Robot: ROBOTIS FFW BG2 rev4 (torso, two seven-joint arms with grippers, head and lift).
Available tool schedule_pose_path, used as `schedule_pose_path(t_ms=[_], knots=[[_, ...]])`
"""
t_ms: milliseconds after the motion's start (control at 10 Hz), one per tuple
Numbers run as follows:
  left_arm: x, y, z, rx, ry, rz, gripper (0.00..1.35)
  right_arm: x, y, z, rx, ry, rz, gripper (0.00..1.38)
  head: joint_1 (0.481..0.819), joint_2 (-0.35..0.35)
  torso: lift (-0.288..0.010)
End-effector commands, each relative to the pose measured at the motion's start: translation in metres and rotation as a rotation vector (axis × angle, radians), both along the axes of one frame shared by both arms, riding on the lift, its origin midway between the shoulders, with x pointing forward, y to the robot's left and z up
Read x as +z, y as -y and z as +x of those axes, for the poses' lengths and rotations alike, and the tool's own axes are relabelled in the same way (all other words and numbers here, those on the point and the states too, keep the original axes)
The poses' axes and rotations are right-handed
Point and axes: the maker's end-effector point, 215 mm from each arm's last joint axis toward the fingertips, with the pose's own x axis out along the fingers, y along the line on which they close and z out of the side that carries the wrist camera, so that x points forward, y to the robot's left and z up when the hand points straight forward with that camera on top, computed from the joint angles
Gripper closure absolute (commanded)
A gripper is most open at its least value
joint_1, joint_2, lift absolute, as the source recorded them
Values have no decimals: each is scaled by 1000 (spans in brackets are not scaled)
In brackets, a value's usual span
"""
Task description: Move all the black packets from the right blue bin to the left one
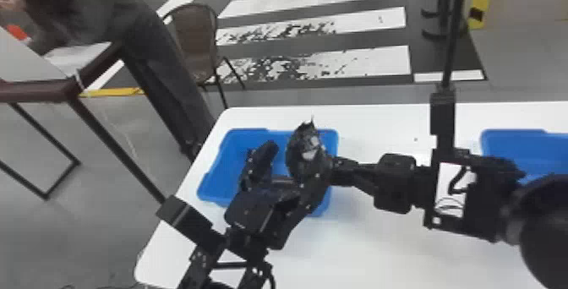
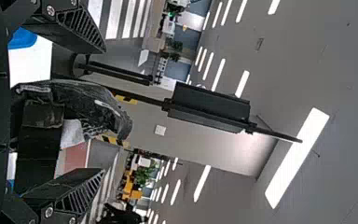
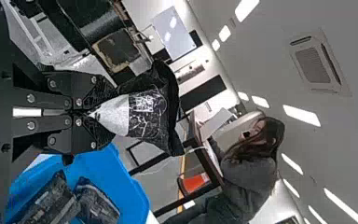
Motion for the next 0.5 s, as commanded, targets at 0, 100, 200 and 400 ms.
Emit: schedule_pose_path(t_ms=[0, 100, 200, 400], knots=[[-4, 2, 0, -6, -15, -12, 133, -2, -9, -9, 28, -6, -2, 1133, 695, 350, -140], [-13, 3, 2, -17, -53, -37, 142, -2, -10, -11, 33, -9, 0, 1133, 695, 350, -140], [-25, 0, 3, -15, -93, -22, 409, -4, -10, -11, 32, -20, 3, 1133, 695, 350, -140], [-16, -8, 1, 23, -75, -2, 1207, -5, -9, -10, 31, -22, 0, 1133, 695, 350, -140]])
